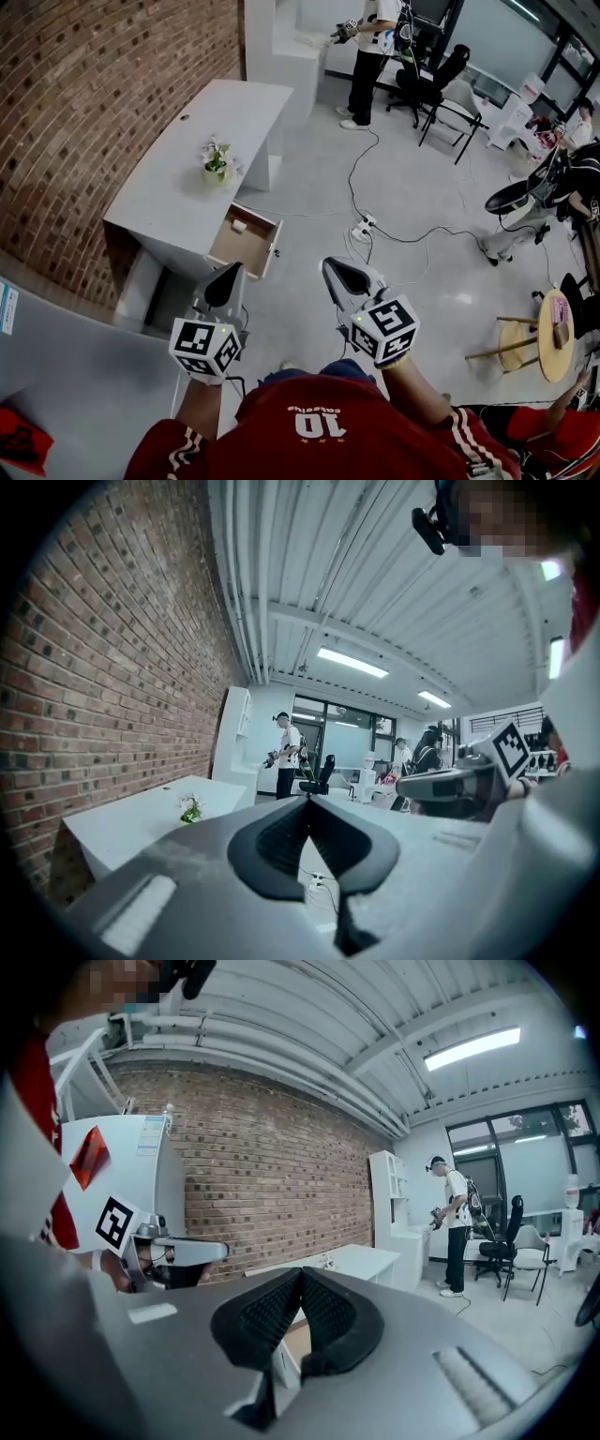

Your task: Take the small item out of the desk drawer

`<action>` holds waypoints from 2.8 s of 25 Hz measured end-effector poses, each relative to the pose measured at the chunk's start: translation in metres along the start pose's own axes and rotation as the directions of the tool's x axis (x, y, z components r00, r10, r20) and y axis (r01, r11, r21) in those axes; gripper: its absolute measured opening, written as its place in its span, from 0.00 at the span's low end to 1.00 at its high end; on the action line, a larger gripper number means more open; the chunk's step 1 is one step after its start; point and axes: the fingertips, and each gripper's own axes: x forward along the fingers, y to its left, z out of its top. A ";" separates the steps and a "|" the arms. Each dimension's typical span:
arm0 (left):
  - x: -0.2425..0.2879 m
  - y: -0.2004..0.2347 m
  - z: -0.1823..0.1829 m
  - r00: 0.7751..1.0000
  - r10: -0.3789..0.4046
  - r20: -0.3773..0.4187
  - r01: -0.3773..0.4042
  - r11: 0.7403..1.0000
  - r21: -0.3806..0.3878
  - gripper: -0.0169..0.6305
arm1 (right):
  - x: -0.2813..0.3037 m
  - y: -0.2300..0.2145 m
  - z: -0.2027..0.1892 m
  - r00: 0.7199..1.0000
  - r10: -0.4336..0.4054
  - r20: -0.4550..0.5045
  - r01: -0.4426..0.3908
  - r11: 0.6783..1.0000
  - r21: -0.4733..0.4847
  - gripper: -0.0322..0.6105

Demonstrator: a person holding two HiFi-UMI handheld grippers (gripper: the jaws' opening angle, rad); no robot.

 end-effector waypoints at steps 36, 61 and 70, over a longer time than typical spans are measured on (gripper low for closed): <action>0.088 0.065 0.019 0.987 0.160 0.006 -0.160 0.986 0.037 0.03 | 0.128 -0.066 0.019 0.982 0.182 0.051 -0.182 0.983 -0.005 0.05; 0.102 0.098 0.012 0.984 0.177 -0.028 -0.176 0.983 0.041 0.03 | 0.192 -0.057 -0.003 0.969 0.249 -0.008 -0.249 0.967 -0.047 0.30; 0.090 0.104 0.010 0.986 0.164 -0.019 -0.163 0.986 0.041 0.03 | 0.196 -0.046 -0.021 0.974 0.225 -0.030 -0.226 0.972 -0.058 0.30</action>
